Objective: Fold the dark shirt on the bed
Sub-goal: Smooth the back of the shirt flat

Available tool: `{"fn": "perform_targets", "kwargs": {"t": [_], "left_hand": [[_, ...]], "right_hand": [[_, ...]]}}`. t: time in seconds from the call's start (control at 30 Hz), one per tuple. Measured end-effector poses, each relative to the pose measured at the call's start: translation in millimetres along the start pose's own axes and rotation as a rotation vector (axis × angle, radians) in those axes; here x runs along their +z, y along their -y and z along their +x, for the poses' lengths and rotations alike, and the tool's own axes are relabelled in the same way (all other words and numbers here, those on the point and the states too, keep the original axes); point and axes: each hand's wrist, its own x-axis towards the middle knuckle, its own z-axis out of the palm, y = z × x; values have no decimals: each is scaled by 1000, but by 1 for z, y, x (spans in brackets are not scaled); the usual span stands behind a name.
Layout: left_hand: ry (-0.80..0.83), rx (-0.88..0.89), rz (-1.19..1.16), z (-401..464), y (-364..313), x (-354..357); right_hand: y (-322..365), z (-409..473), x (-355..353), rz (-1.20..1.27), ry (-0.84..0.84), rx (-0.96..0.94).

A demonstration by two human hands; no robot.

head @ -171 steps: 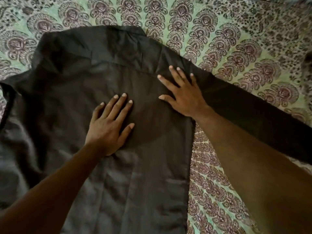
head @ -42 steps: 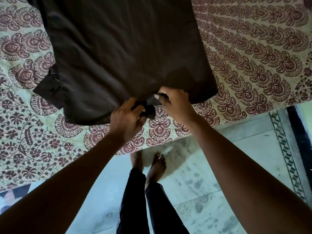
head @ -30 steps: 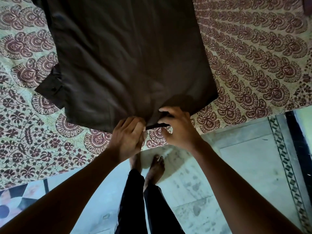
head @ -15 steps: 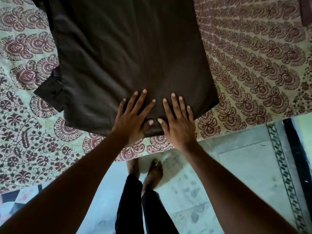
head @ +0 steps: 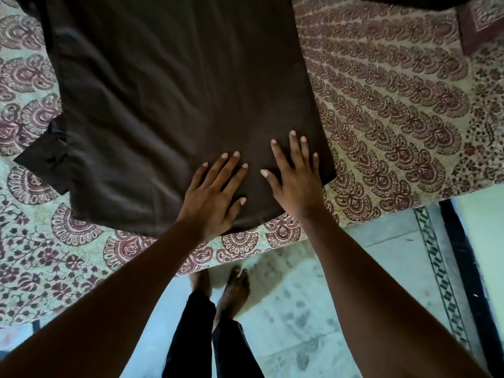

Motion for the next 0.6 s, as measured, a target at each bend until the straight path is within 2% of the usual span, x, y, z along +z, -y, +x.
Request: {"fn": "perform_targets", "kwargs": {"t": [0.2,0.33,0.47,0.6], "left_hand": [[20,-45,56,-10,-5,4],[1,-38,20,-20,-1,0],[-101,-209,-105,-29,19,-7],[-109,-466,-38,-66,50,-11]], "right_hand": [[-37,-14,0,-18,-10,179],[-32,-23,-4,-1,-53,327],[5,-15,-14,-16,-96,112],[61,-2,-9,42,-45,-106]]}}
